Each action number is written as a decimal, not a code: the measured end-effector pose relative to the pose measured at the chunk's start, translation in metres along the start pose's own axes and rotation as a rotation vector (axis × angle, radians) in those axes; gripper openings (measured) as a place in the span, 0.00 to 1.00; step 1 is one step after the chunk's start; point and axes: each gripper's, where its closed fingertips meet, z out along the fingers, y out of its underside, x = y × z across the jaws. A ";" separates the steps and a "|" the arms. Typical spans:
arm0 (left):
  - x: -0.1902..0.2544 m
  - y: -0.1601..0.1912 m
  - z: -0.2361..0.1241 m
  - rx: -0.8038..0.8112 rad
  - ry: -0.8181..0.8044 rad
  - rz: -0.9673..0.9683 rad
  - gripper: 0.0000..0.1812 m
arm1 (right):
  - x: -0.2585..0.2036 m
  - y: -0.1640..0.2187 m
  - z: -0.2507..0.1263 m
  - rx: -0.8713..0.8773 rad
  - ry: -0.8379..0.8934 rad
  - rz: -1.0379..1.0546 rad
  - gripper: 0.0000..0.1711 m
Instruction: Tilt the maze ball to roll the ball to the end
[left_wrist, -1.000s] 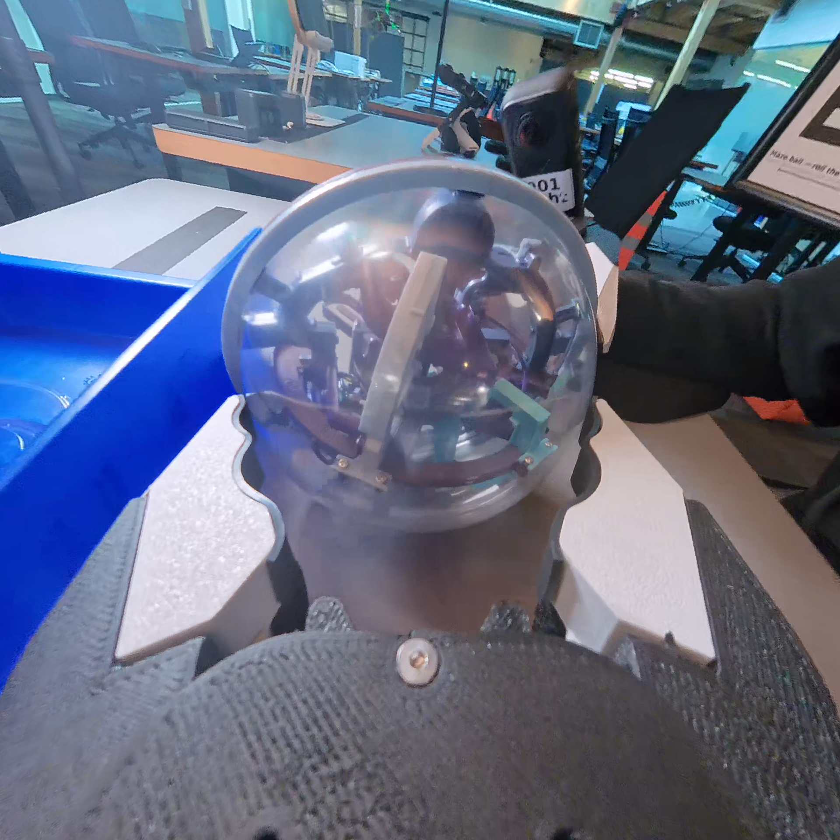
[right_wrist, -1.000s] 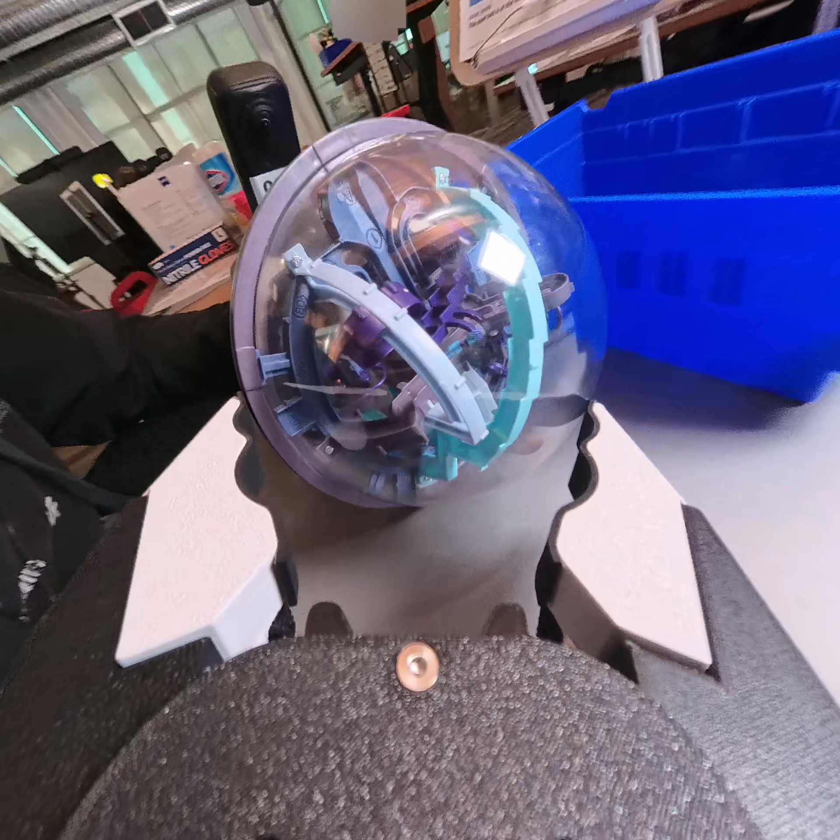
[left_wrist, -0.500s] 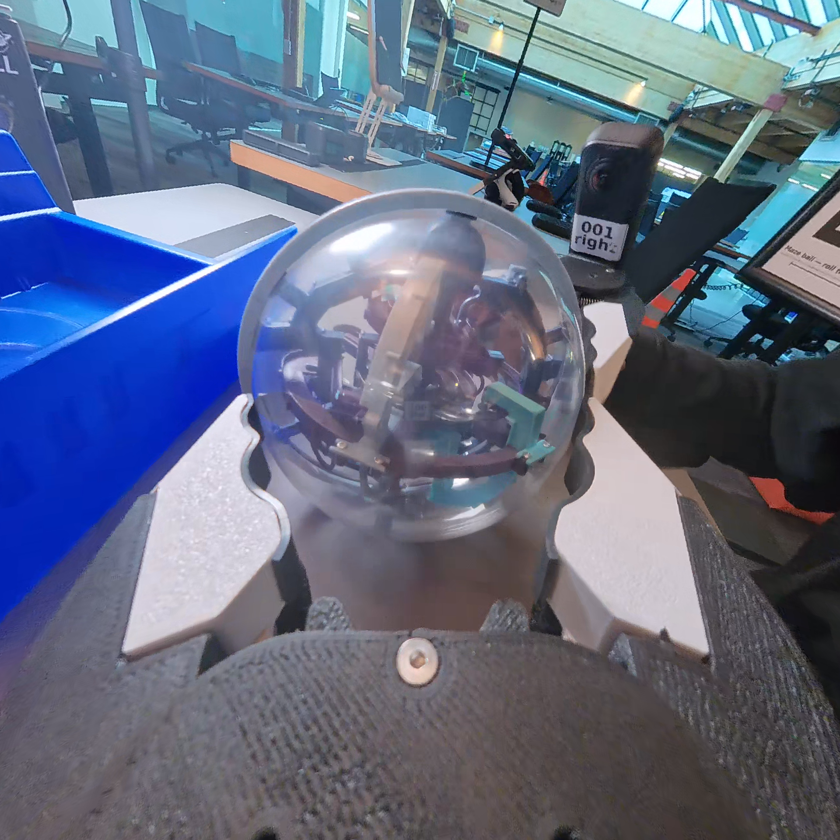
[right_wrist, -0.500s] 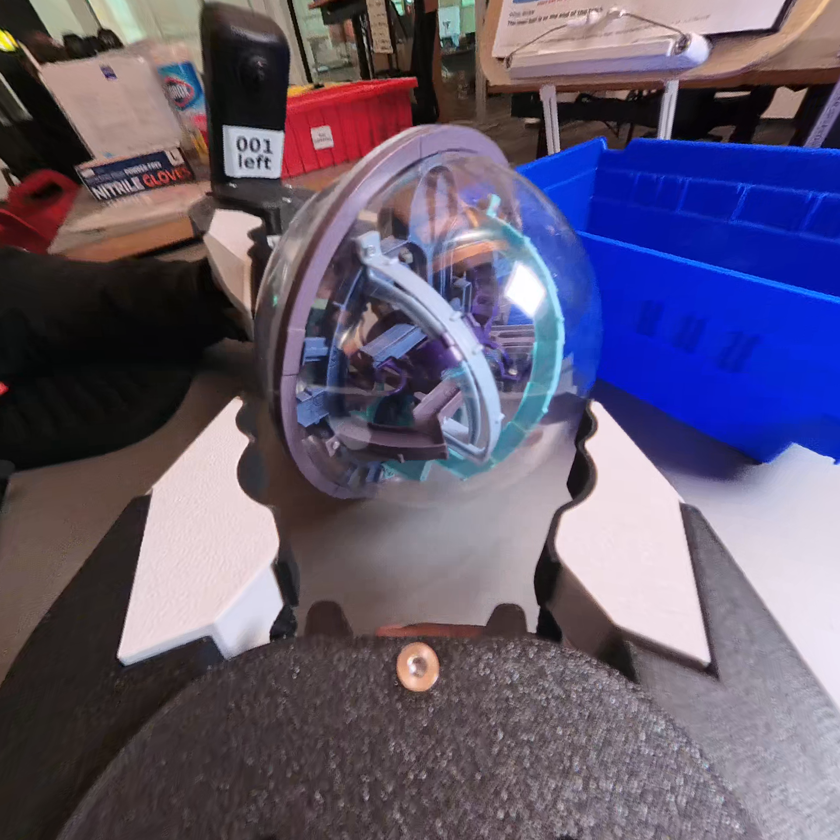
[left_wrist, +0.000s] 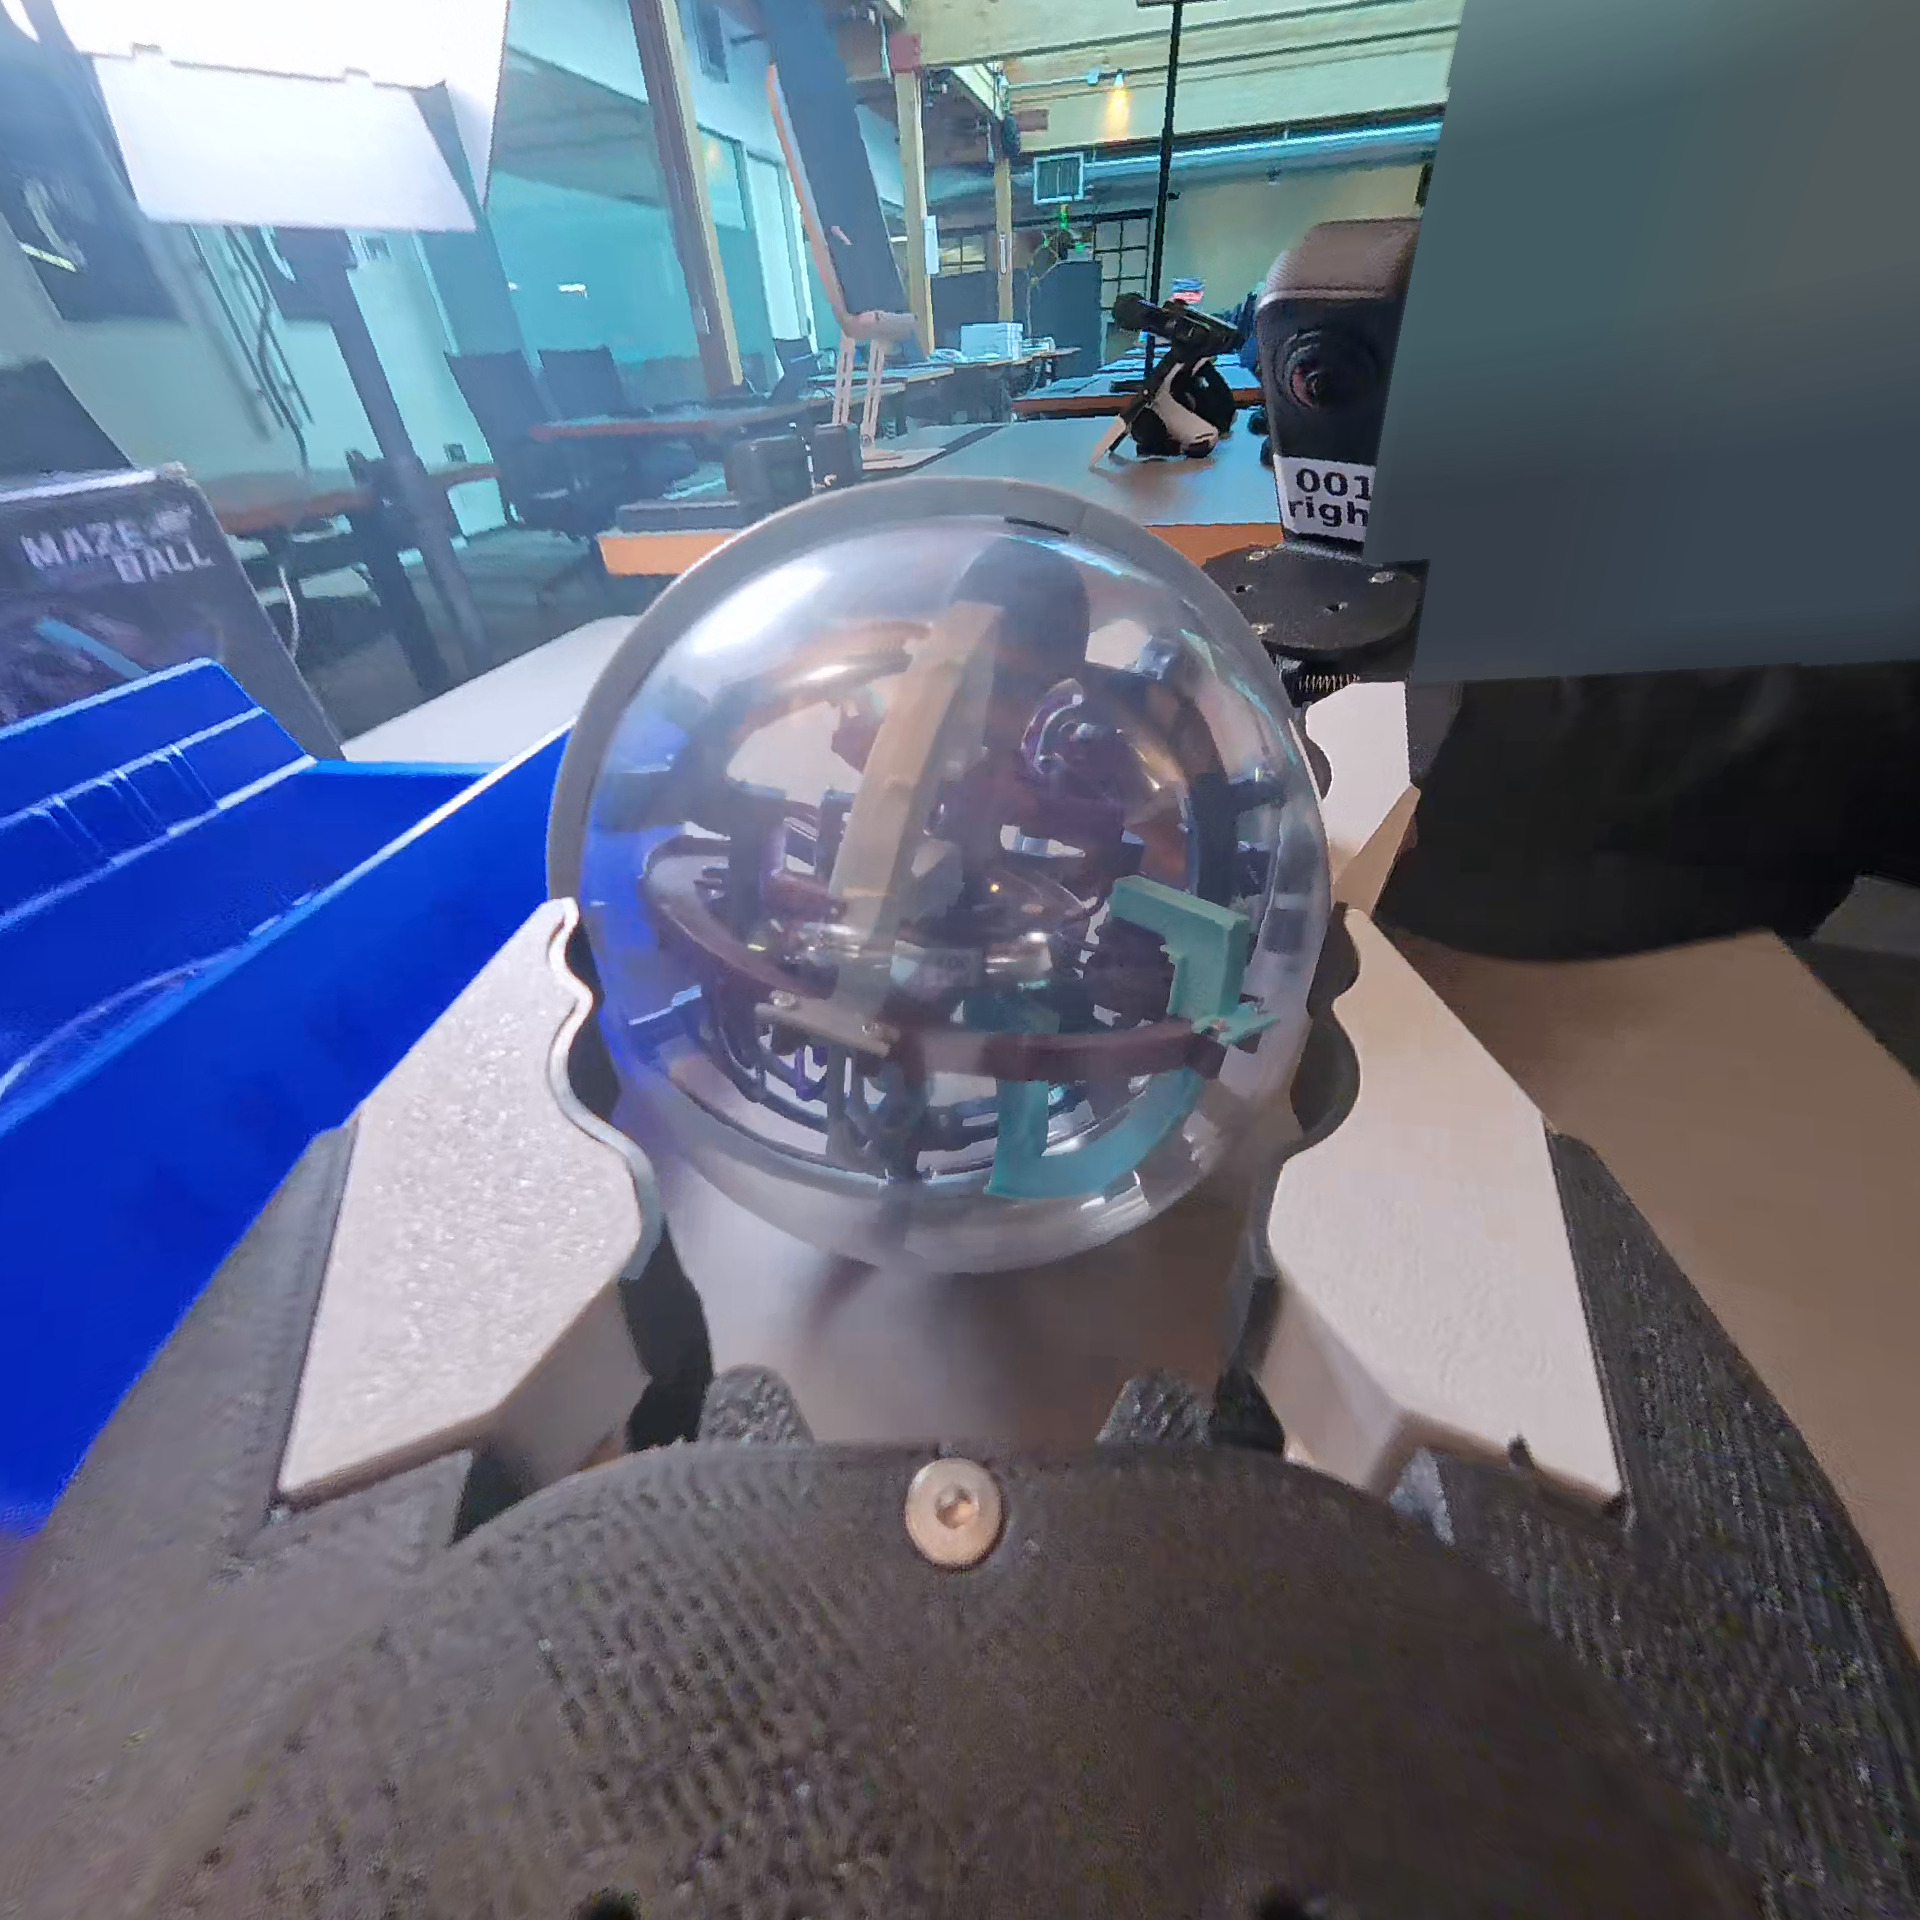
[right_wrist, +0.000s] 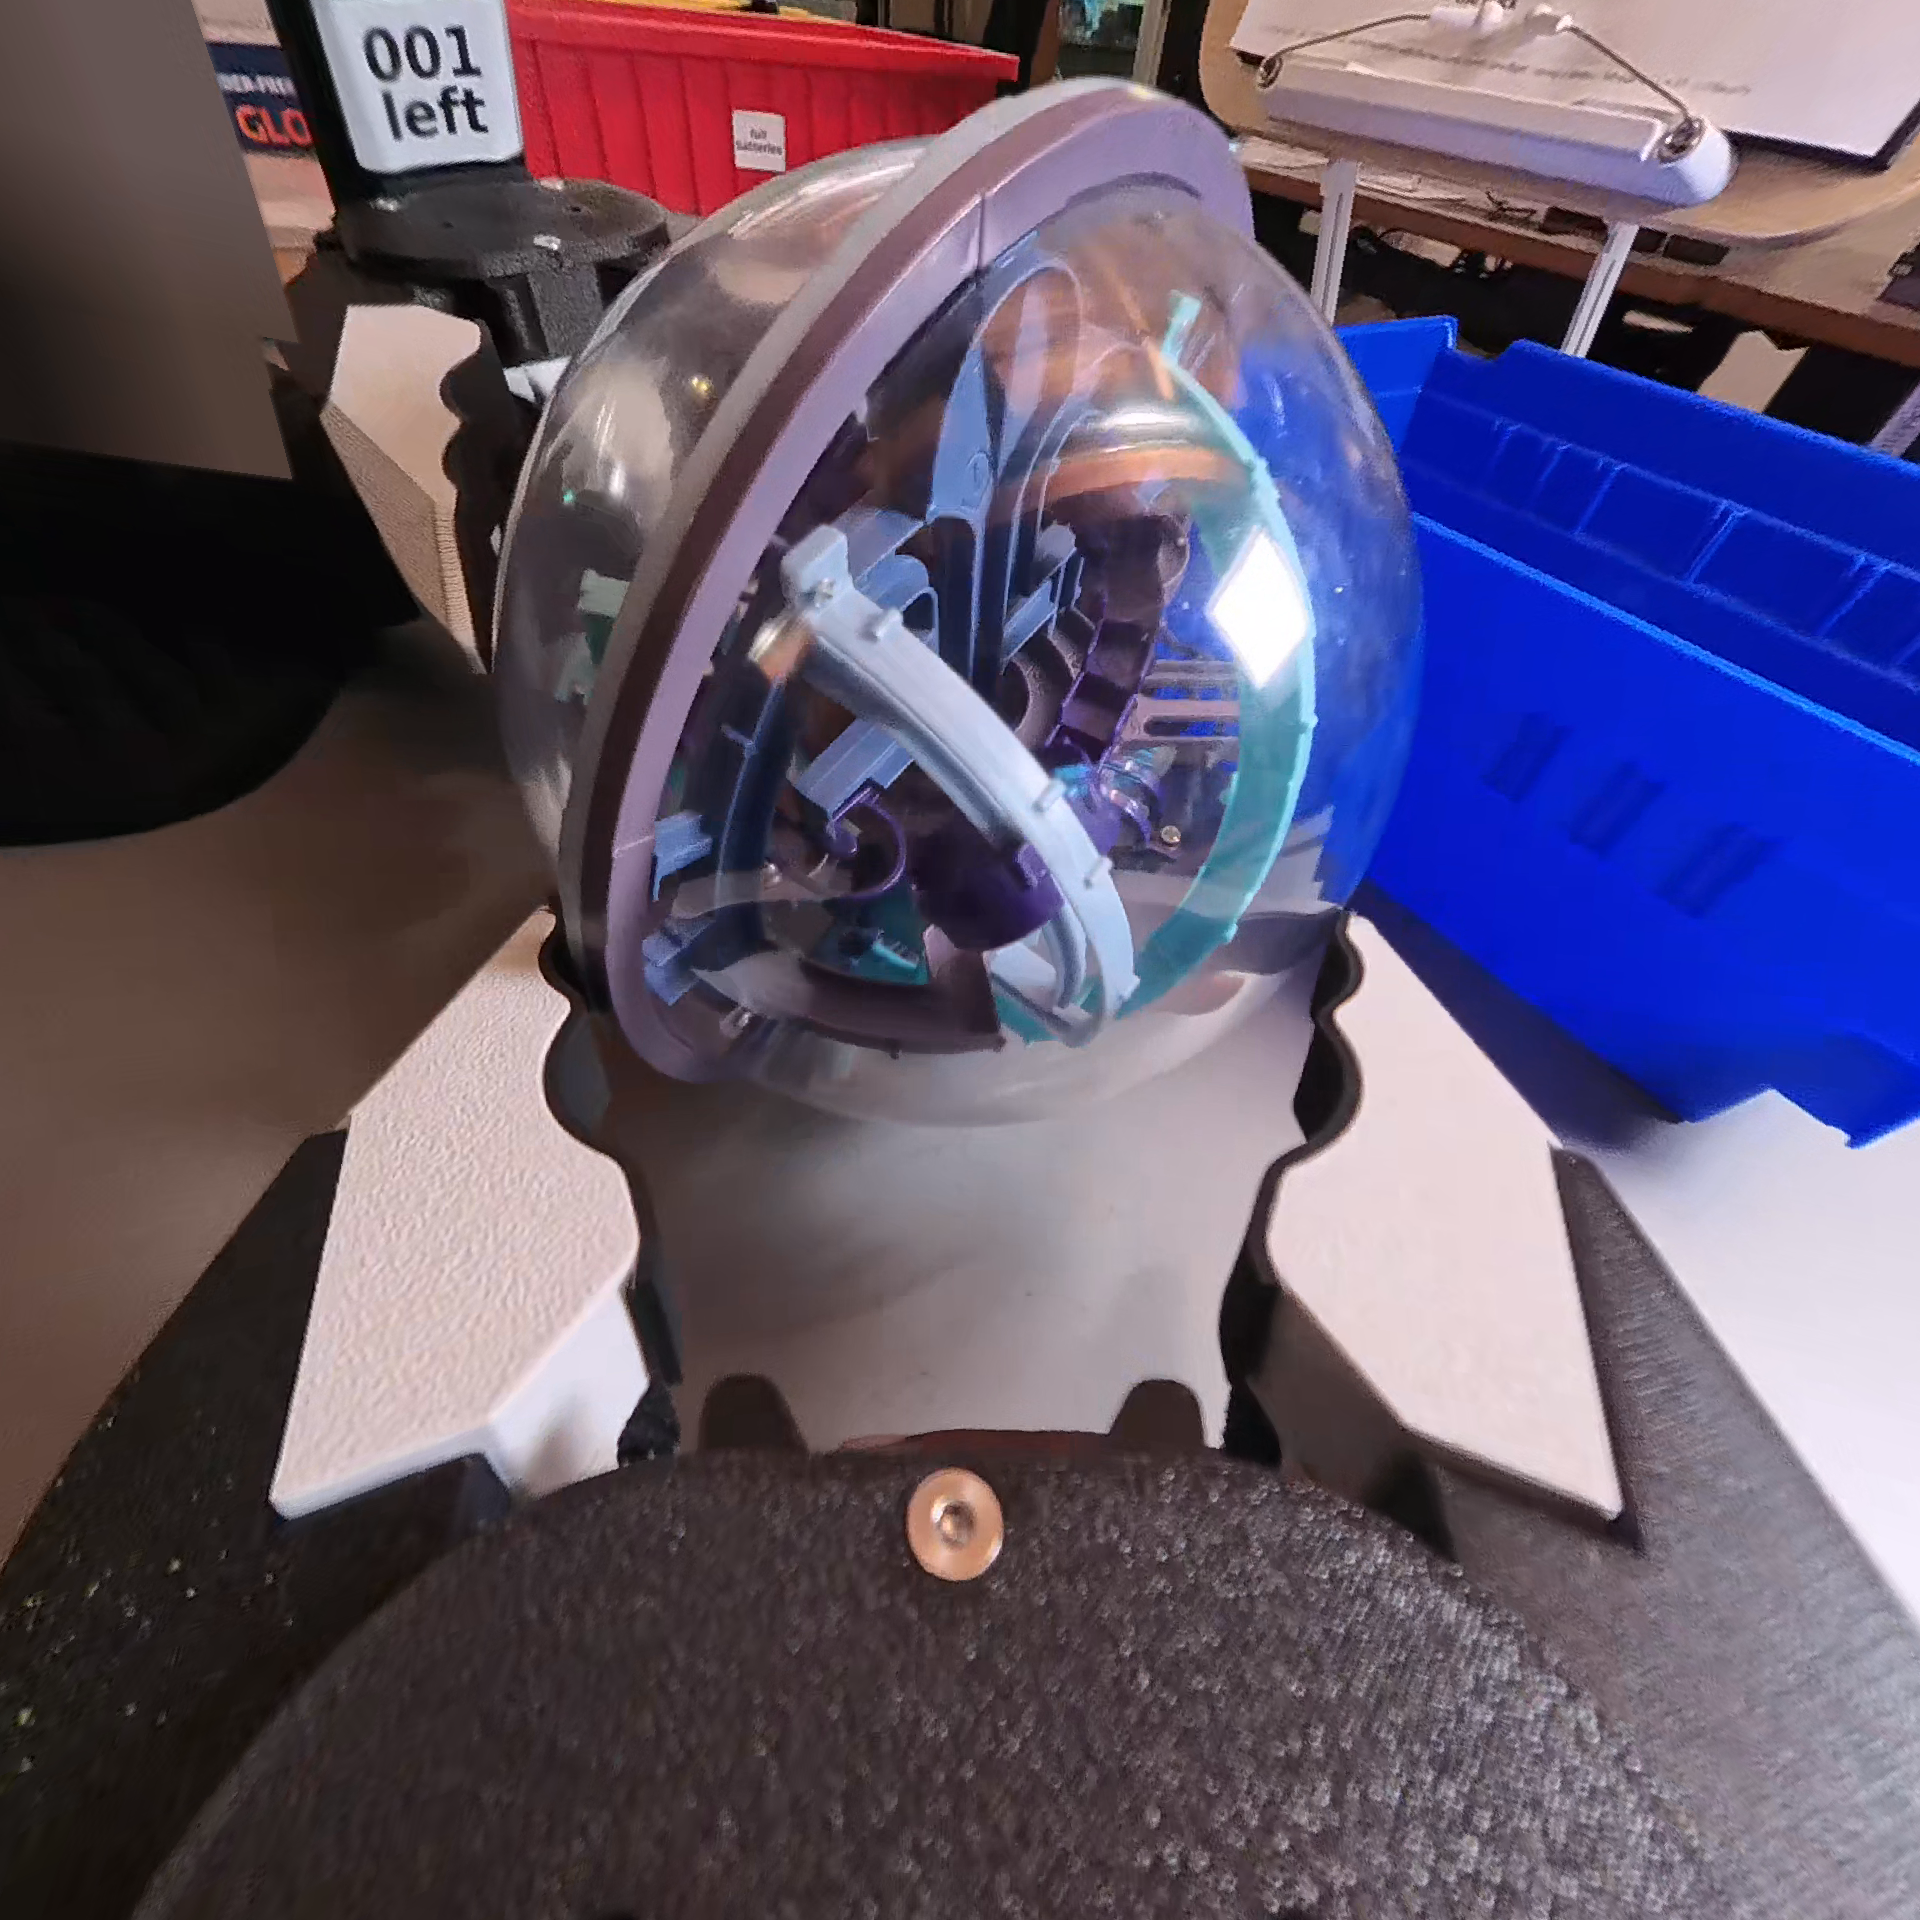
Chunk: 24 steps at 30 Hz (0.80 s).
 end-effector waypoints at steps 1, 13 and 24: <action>0.001 0.000 -0.001 0.002 -0.006 0.017 0.74 | -0.001 0.001 0.000 -0.003 -0.001 -0.011 0.79; 0.002 -0.008 -0.001 -0.021 -0.039 0.035 0.71 | -0.008 0.018 0.008 -0.109 -0.062 0.080 0.77; -0.025 -0.014 0.026 -0.122 -0.051 -0.090 0.69 | 0.023 -0.042 -0.025 -0.036 0.203 -0.321 0.83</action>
